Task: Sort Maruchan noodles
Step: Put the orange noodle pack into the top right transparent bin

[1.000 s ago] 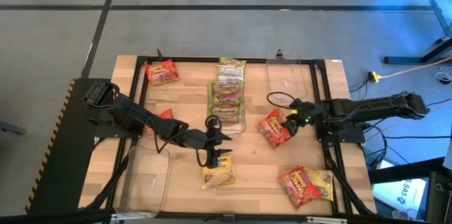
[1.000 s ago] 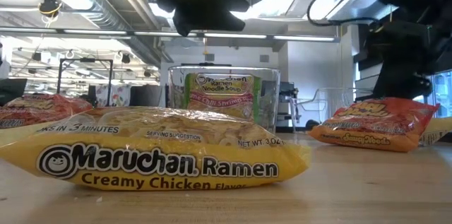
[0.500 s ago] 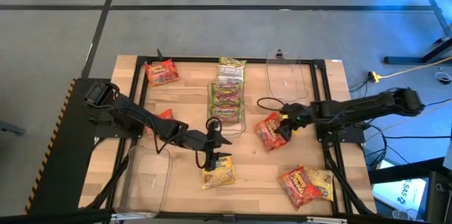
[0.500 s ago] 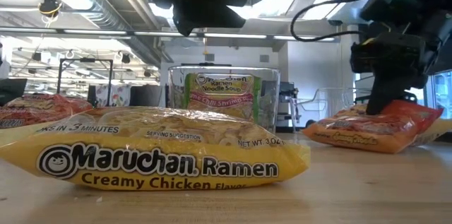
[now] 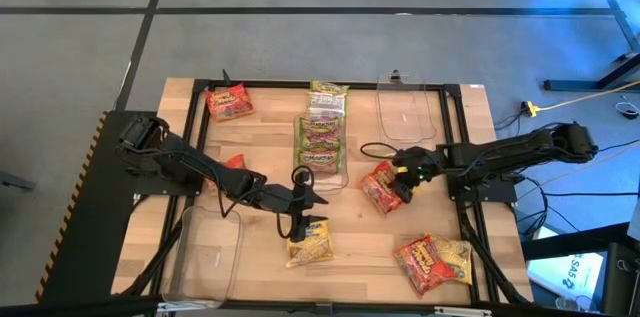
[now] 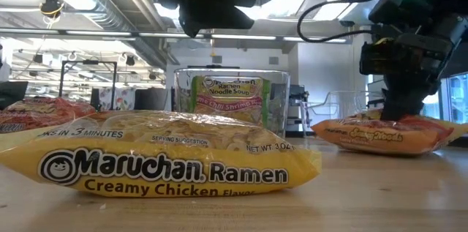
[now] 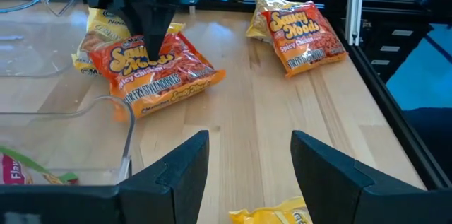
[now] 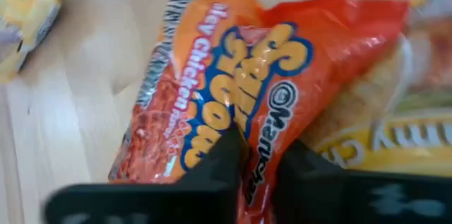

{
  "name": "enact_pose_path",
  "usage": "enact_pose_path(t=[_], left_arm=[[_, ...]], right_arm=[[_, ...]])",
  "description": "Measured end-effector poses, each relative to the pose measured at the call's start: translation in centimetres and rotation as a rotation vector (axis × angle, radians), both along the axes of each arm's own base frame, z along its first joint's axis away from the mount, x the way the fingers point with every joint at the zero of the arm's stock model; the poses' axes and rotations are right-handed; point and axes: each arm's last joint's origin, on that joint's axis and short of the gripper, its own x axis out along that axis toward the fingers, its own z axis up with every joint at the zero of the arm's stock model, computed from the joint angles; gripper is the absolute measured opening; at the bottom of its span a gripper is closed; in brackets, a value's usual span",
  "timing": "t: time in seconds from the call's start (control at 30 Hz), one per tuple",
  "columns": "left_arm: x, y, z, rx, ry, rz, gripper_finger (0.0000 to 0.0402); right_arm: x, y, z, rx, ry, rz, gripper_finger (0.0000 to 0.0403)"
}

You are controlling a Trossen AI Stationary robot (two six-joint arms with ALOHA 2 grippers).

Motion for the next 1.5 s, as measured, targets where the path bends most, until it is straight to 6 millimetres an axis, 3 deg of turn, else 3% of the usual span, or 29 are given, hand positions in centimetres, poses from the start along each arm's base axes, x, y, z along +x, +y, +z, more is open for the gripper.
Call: enact_pose_path(t=[0.1,0.57,0.8,0.9,1.17,1.27,1.37,1.5], left_arm=[[0.0,0.0,0.0,0.0,0.0,0.0,0.0194],[0.0,0.0,0.0,-0.006,0.0,0.003,0.0194],[-0.1,-0.2,0.0,-0.007,0.0,-0.002,0.0194],[-0.1,-0.2,0.0,-0.008,0.0,-0.003,0.0194],[-0.1,-0.2,0.0,-0.01,0.001,-0.002,0.0194],[-0.1,-0.2,0.0,-0.011,0.001,-0.004,0.0194],[-0.1,-0.2,0.0,-0.011,0.001,-0.004,0.0194],[-0.1,-0.2,0.0,-0.011,0.001,-0.006,0.0194]], right_arm=[[0.2,0.0,0.2,-0.026,-0.011,0.032,0.0006],[1.9,0.0,5.1,-0.123,-0.023,0.138,0.0001],[1.8,0.0,4.8,-0.084,0.014,0.095,0.0018],[1.8,-0.1,4.6,-0.082,0.022,0.071,0.0055],[2.3,0.0,3.4,-0.056,0.093,0.049,0.0244],[2.7,0.1,2.8,-0.012,0.116,0.062,0.0298],[3.3,0.1,2.0,0.002,0.143,0.069,0.0327],[4.4,0.2,1.2,0.027,0.126,0.089,0.0331]])
